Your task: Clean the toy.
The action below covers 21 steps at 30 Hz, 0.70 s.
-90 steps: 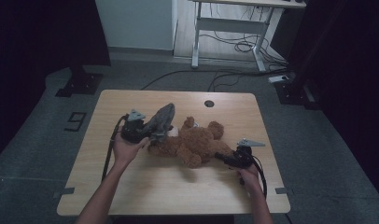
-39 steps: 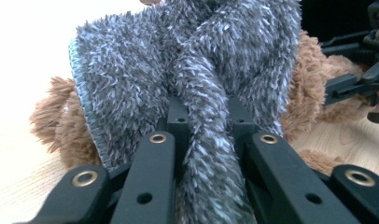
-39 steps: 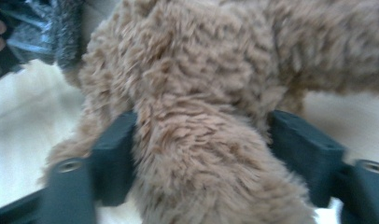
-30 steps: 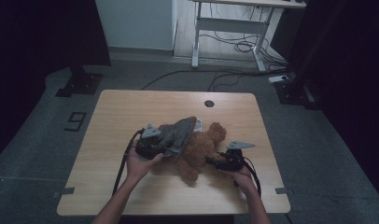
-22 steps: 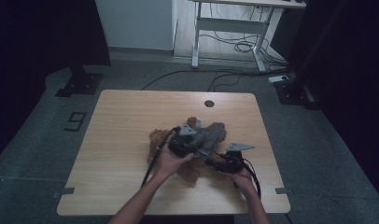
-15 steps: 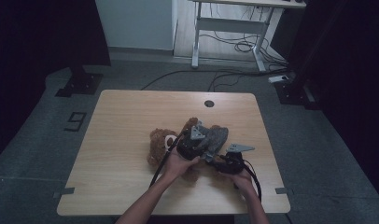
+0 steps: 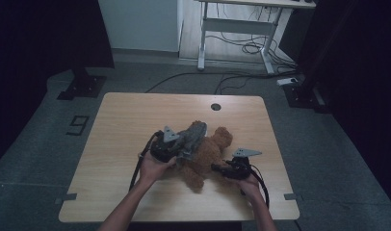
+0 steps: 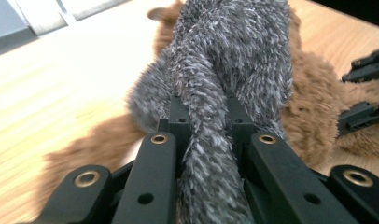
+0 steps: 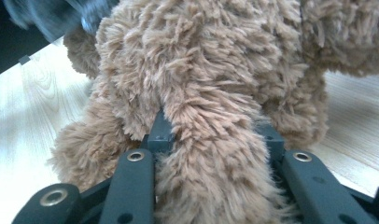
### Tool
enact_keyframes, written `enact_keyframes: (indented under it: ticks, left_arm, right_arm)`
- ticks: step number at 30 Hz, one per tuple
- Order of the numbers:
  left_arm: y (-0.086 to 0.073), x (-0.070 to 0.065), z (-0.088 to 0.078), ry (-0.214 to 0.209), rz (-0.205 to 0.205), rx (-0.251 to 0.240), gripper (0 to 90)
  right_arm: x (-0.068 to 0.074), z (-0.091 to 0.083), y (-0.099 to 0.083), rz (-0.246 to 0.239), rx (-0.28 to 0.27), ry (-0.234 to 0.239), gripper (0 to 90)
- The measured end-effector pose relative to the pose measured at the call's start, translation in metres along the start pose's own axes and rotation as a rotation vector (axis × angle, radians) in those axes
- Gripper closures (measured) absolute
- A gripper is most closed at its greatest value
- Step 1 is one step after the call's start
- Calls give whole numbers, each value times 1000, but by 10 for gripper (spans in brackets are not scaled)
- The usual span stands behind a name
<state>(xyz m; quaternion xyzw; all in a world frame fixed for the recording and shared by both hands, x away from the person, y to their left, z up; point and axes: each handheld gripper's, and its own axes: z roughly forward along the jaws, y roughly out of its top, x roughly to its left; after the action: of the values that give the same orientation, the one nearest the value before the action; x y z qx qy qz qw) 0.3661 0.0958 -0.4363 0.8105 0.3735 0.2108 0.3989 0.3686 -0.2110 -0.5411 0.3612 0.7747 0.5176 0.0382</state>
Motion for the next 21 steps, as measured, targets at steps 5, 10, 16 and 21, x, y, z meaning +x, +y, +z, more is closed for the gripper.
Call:
enact_keyframes:
  ticks: [5, 10, 16, 21]
  left_arm:
    - [-14, 28, -15, 54, -51, 3, 776]
    - [-46, 52, -15, 46, -147, 10, 776]
    - [-75, 65, -21, 68, -193, 46, 776]
    - [-97, 67, -14, 60, -209, 115, 775]
  right_arm:
    - [-1, 0, 0, 9, 0, 3, 609]
    - [-2, 1, -1, 13, -2, 7, 609]
    - [-1, 2, -1, 15, 5, 6, 610]
    - [-1, 4, -2, 14, 11, 7, 614]
